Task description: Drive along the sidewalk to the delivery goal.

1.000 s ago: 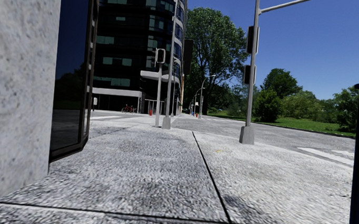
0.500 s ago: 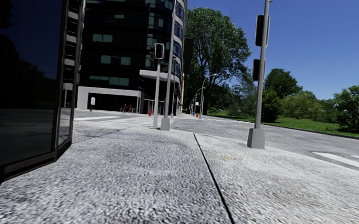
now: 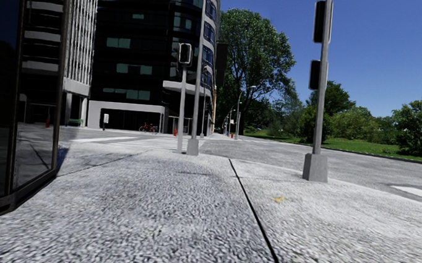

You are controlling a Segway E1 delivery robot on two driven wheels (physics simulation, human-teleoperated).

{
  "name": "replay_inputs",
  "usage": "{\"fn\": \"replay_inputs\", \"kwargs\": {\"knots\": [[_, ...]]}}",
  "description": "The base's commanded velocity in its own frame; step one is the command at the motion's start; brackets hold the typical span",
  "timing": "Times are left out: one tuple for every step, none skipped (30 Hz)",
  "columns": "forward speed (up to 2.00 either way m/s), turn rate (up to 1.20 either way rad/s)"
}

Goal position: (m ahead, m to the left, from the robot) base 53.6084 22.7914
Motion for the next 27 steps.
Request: {"fn": "replay_inputs", "kwargs": {"knots": [[1.43, 0.0], [1.43, 0.0], [1.43, 0.0], [1.43, 0.0], [1.43, 0.0], [1.43, 0.0], [1.43, 0.0], [1.43, 0.0], [1.43, 0.0], [1.43, 0.0], [1.43, 0.0], [1.43, 0.0], [1.43, 0.0], [1.43, 0.0], [1.43, 0.0], [1.43, 0.09], [1.43, 0.3], [1.43, 0.49], [1.43, 0.56], [1.43, 0.59], [1.43, 0.6], [1.43, 0.6], [1.43, 0.6], [1.43, 0.16], [1.43, 0.06], [1.43, 0.02], [1.43, 0.01]]}}
